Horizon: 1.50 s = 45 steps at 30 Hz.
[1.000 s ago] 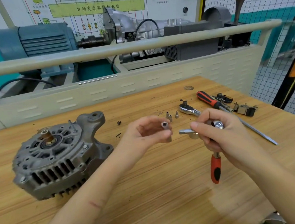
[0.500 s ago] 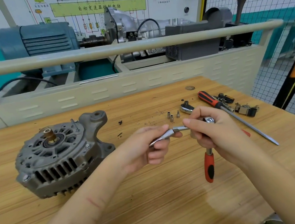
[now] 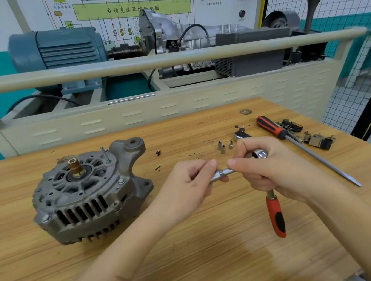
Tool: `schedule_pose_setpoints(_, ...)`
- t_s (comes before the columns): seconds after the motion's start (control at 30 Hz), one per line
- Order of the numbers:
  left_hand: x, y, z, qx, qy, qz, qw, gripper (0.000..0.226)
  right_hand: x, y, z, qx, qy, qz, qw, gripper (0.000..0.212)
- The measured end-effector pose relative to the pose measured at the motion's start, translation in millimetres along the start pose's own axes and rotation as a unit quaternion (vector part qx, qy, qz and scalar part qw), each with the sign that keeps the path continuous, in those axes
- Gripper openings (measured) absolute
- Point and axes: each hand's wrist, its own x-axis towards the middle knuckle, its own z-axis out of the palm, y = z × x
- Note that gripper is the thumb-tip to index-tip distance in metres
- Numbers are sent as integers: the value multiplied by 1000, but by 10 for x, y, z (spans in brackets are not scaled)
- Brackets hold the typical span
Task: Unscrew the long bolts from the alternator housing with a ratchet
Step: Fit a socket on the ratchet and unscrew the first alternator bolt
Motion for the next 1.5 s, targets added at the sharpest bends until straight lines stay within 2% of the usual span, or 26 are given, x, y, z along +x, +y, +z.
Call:
schedule_pose_setpoints(0.2, -131, 41, -51, -35, 1, 10, 999, 36, 20, -11, 130, 13, -36, -3, 999, 23)
schedule_pose_setpoints(0.27, -178, 36, -74, -39, 8, 11, 999, 40, 31, -1, 185, 4, -37, -6, 999, 23)
schedule_pose_setpoints(0.33, -229, 37, -107, -15, 24, 15, 999, 45, 53, 1, 253, -10, -40, -6, 999, 23)
schedule_pose_setpoints(0.5, -370, 72, -280, 57, 67, 20, 996, 39, 129, -68, 464, 15, -77, 4, 997, 22)
schedule_pose_setpoints(0.6, -551, 189, -531, 128, 81, 31, 988, 36, 236, -265, 669, -65, -107, -27, 992, 20)
schedule_pose_setpoints(0.63, -643, 226, -666, 177, 113, 48, 977, 37, 283, -366, 752, -113, -113, -54, 986, 22)
schedule_pose_setpoints(0.7, -861, 277, -1020, 237, 231, 88, 940, 32, 394, -601, 955, -203, -115, -129, 964, 25)
schedule_pose_setpoints(0.77, -1098, 308, -1389, 209, 355, 100, 906, 27, 532, -810, 1193, -271, -115, -211, 932, 26)
schedule_pose_setpoints(0.87, -1391, 202, -1775, 207, 447, 45, 869, 28, 785, -1004, 1591, -377, -139, -278, 873, 32)
schedule_pose_setpoints(0.97, -1576, 50, -1872, 196, 427, -15, 883, 25, 990, -1053, 1900, -460, -179, -282, 823, 32)
schedule_pose_setpoints(1.07, -1648, -41, -1902, 163, 390, -29, 906, 23, 1098, -988, 2023, -516, -197, -287, 783, 33)
schedule_pose_setpoints(1.3, -1546, -126, -1916, 129, 321, -35, 938, 21, 1207, -891, 2052, -551, -200, -292, 756, 30)
schedule_pose_setpoints(1.5, -1436, -188, -1858, 144, 244, -17, 959, 13, 1285, -992, 2192, -558, -302, -344, 693, 34)
